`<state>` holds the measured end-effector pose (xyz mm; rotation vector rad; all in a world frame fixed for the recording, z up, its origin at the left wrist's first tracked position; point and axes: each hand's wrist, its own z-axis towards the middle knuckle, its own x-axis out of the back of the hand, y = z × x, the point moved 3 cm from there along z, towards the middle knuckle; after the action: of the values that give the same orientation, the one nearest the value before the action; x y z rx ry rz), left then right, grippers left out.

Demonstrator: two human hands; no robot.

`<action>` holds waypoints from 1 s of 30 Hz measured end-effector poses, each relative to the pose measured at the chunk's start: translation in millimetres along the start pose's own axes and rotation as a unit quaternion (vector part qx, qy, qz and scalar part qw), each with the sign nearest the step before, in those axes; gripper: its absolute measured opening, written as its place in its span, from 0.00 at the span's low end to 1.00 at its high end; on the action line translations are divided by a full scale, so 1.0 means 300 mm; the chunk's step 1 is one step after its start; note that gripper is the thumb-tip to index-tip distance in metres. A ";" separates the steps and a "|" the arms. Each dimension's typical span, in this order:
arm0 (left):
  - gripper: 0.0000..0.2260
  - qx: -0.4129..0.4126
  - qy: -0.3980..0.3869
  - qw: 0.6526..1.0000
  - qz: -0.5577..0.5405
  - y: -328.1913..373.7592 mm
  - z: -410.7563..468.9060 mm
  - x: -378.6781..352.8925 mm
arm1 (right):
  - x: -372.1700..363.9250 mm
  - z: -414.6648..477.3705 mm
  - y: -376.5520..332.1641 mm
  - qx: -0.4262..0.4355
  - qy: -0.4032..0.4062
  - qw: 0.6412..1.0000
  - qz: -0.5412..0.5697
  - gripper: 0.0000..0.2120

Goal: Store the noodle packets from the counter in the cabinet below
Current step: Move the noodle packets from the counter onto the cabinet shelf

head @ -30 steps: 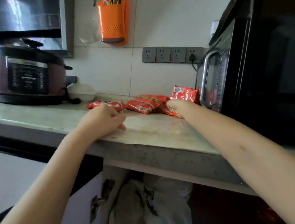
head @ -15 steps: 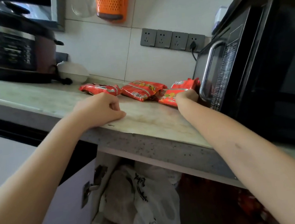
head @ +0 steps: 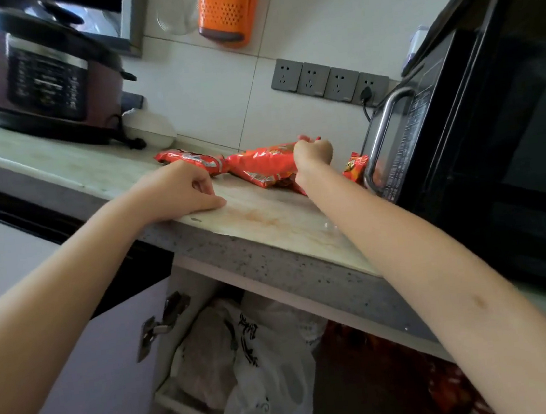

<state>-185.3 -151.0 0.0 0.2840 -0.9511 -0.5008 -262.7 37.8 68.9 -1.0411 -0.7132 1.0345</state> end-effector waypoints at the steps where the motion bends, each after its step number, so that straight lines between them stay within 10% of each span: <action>1: 0.13 0.005 0.005 1.000 0.004 0.000 -0.001 0.001 | -0.006 -0.011 -0.026 -0.016 -0.017 0.999 0.046 0.10; 9: 0.53 0.134 -0.132 0.921 -0.342 0.050 -0.047 0.057 | 0.036 -0.129 -0.103 -0.028 -0.274 0.942 0.193 0.12; 14: 0.50 0.180 -0.113 0.799 -0.562 0.015 -0.048 0.117 | -0.012 -0.144 -0.062 0.004 -0.347 0.934 0.088 0.10; 17: 0.27 0.247 -0.034 0.742 -0.622 -0.029 -0.037 0.134 | -0.050 -0.133 -0.019 -0.004 -0.416 0.909 0.036 0.04; 22: 0.14 0.312 0.107 0.691 -0.643 -0.113 -0.018 0.151 | -0.097 -0.032 0.034 0.115 -0.324 0.920 -0.187 0.05; 25: 0.20 0.299 0.204 0.803 -0.474 -0.188 -0.028 0.161 | -0.174 -0.043 0.066 0.196 -0.401 0.791 -0.419 0.15; 30: 0.29 0.327 0.203 0.889 -0.248 -0.202 -0.035 0.170 | -0.398 -0.071 0.117 0.324 -0.376 0.619 -0.609 0.26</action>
<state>-169.4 -229.1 3.2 1.2226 -0.5989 -0.5412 -300.5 -75.3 27.7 0.6619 -1.2910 0.3220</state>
